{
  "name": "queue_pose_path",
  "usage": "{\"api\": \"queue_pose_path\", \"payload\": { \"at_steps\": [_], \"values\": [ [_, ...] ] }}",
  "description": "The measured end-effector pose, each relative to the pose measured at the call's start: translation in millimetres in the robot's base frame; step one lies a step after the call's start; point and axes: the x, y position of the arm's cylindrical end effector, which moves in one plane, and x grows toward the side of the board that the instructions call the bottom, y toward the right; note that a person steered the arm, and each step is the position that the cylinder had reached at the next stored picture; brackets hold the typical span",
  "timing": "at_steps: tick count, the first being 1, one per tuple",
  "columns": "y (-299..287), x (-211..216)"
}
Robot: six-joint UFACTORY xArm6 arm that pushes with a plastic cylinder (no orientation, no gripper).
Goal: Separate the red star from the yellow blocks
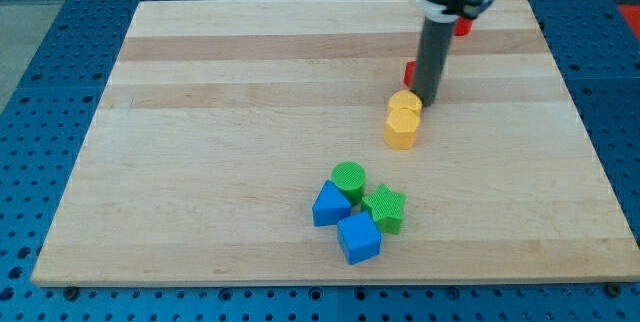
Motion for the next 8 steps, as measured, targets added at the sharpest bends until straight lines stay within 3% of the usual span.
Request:
{"api": "queue_pose_path", "payload": {
  "at_steps": [3,5,7,8],
  "values": [
    [7,-47],
    [23,-25],
    [6,-72],
    [1,-72]
  ]
}}
